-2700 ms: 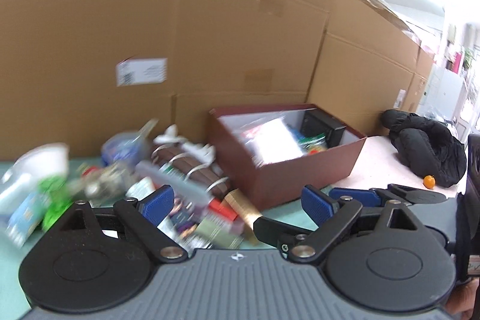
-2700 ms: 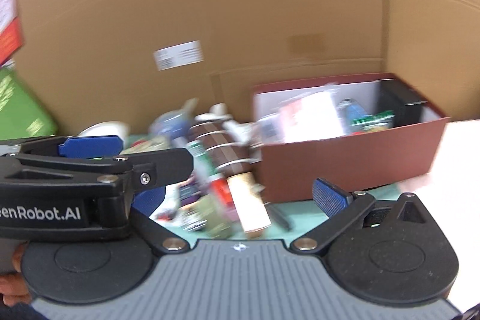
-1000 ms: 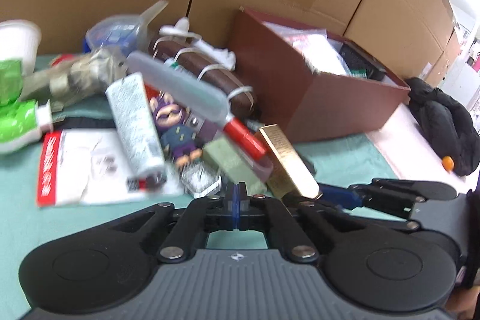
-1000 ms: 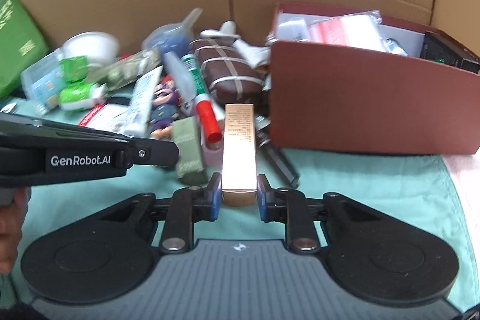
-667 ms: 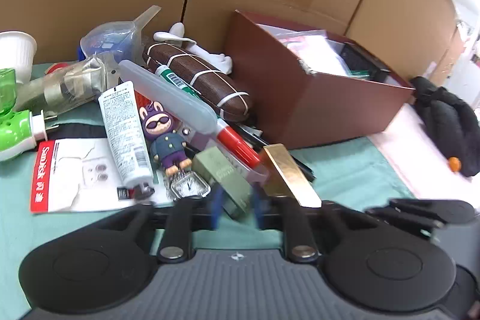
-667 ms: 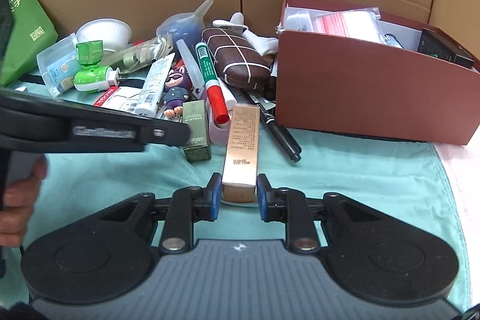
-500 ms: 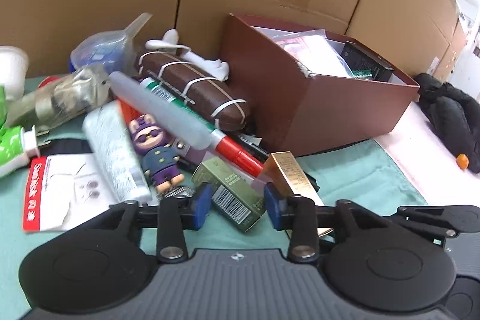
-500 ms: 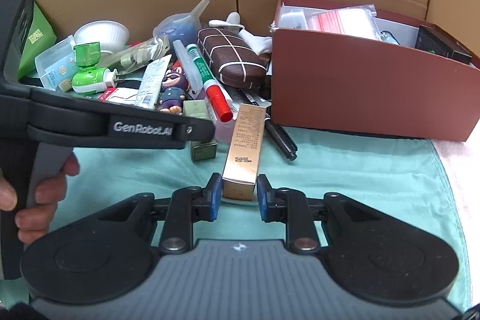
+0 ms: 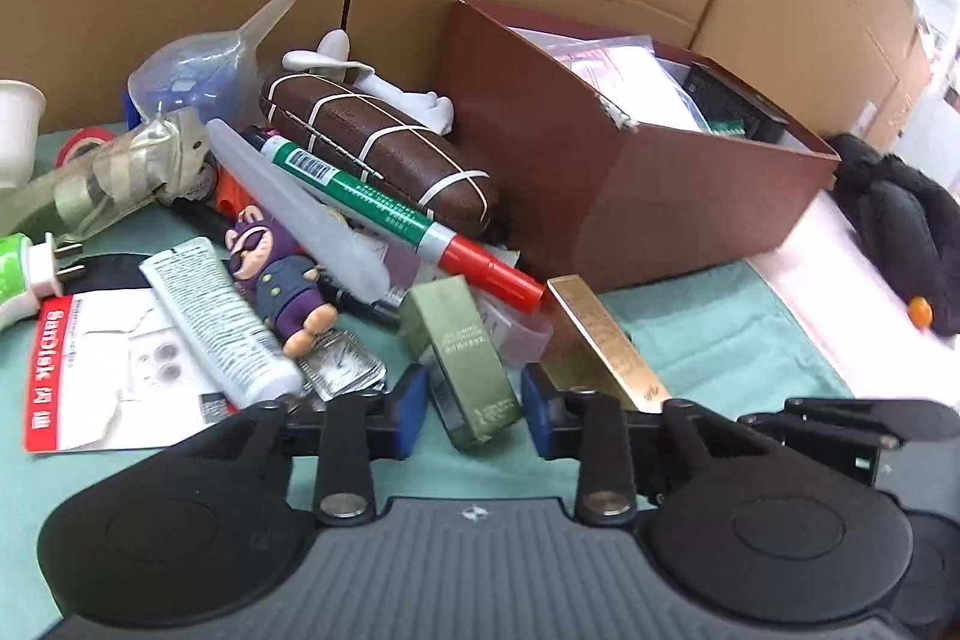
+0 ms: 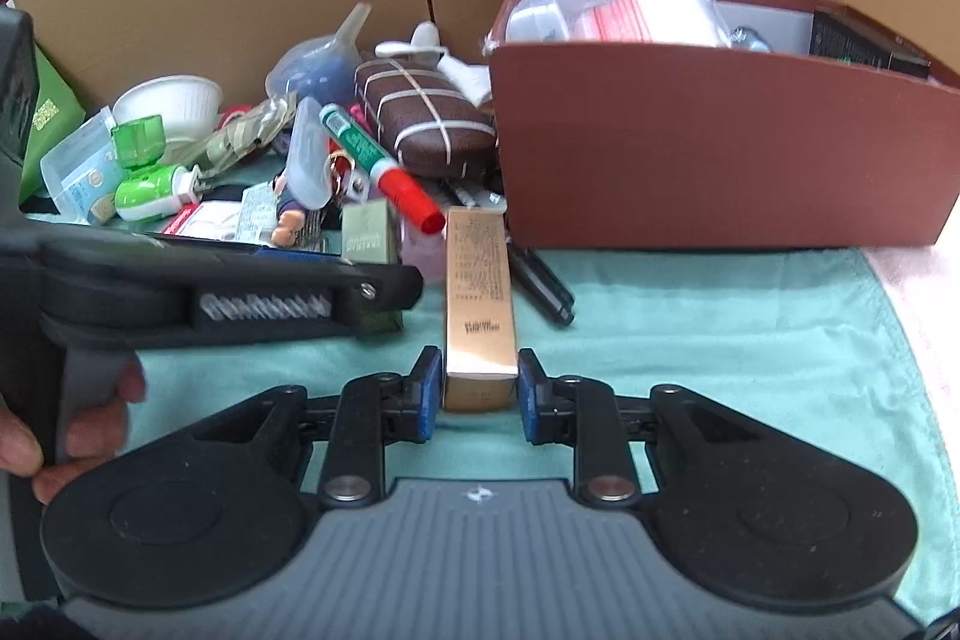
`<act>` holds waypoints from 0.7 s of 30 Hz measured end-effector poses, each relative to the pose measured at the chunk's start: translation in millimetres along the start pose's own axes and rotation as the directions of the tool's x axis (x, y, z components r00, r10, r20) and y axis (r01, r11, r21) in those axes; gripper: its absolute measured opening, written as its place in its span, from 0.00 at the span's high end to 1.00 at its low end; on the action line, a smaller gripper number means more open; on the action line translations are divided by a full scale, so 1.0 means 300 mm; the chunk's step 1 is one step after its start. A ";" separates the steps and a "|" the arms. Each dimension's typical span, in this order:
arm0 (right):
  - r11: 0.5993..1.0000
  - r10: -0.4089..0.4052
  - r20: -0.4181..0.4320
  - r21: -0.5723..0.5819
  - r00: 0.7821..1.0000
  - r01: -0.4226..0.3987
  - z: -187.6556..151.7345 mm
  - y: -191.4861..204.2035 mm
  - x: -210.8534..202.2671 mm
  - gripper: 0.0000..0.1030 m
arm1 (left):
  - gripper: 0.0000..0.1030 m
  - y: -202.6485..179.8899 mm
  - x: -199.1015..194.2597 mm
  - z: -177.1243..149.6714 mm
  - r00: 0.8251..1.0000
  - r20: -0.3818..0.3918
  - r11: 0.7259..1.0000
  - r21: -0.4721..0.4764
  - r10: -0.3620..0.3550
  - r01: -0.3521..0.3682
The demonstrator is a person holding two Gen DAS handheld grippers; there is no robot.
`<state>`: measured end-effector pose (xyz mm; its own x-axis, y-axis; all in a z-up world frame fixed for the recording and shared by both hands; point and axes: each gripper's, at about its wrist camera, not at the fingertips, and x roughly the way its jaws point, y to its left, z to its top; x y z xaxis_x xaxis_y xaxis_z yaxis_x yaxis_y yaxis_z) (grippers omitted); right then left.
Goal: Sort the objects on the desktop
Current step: 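Grasp the gold box with the right gripper while the left grasps the green box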
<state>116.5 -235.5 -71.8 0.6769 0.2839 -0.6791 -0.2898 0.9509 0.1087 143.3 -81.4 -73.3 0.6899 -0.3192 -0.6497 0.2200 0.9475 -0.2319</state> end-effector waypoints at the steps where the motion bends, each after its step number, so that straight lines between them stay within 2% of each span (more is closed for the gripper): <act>1: 1.000 0.005 -0.008 -0.007 1.000 -0.005 -0.005 0.002 -0.003 0.76 | 0.72 0.009 -0.017 -0.007 1.000 -0.006 1.000 0.009 -0.009 0.010; 2: 1.000 0.010 -0.013 -0.018 1.000 -0.010 -0.009 0.005 -0.010 0.76 | 0.77 0.025 -0.035 -0.015 0.999 -0.022 0.999 0.007 -0.037 0.037; 5: 0.998 0.045 -0.019 -0.043 0.999 -0.046 -0.022 0.013 -0.050 0.76 | 0.78 0.060 -0.085 -0.037 0.992 -0.073 0.995 -0.009 -0.098 0.098; 8: 0.998 0.048 -0.014 -0.049 0.999 -0.049 -0.021 0.016 -0.065 0.76 | 0.78 0.047 -0.104 -0.044 0.998 -0.040 0.999 0.012 -0.046 0.047; 10: 0.999 0.024 0.005 -0.038 1.000 -0.024 -0.009 0.013 -0.058 0.75 | 0.71 0.034 -0.093 -0.037 0.999 -0.019 0.999 0.028 -0.030 0.030; 11: 0.999 0.026 0.002 -0.021 1.000 -0.026 0.001 0.010 -0.049 0.75 | 0.64 0.027 -0.079 -0.032 0.999 -0.023 0.999 0.033 -0.027 0.027; 13: 0.999 0.038 0.002 0.005 0.999 -0.038 0.015 0.004 -0.033 0.75 | 0.59 0.018 -0.047 -0.026 0.999 -0.047 0.999 0.044 -0.026 0.028; 17: 1.000 -0.021 -0.005 -0.007 1.000 0.021 0.036 0.009 0.006 0.75 | 0.60 0.018 -0.031 -0.038 0.999 -0.040 0.997 0.077 -0.017 0.020; 18: 1.000 -0.019 -0.004 -0.003 1.000 0.019 0.040 0.004 0.013 0.75 | 0.62 0.015 -0.033 -0.039 0.999 -0.043 0.996 0.091 -0.014 0.018; 19: 1.000 -0.014 -0.007 0.009 1.000 0.014 0.044 -0.003 0.024 0.75 | 0.70 0.014 -0.035 -0.039 0.999 -0.046 0.995 0.101 -0.004 0.009; 21: 1.000 -0.009 -0.011 0.025 1.000 0.009 0.052 -0.010 0.049 0.75 | 0.73 0.020 -0.035 -0.038 0.999 -0.050 0.995 0.101 -0.002 0.007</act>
<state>137.8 -232.4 -70.8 0.6719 0.2742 -0.6880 -0.2665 0.9562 0.1208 129.5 -72.6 -75.9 0.6538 -0.3219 -0.6848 0.2939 0.9420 -0.1622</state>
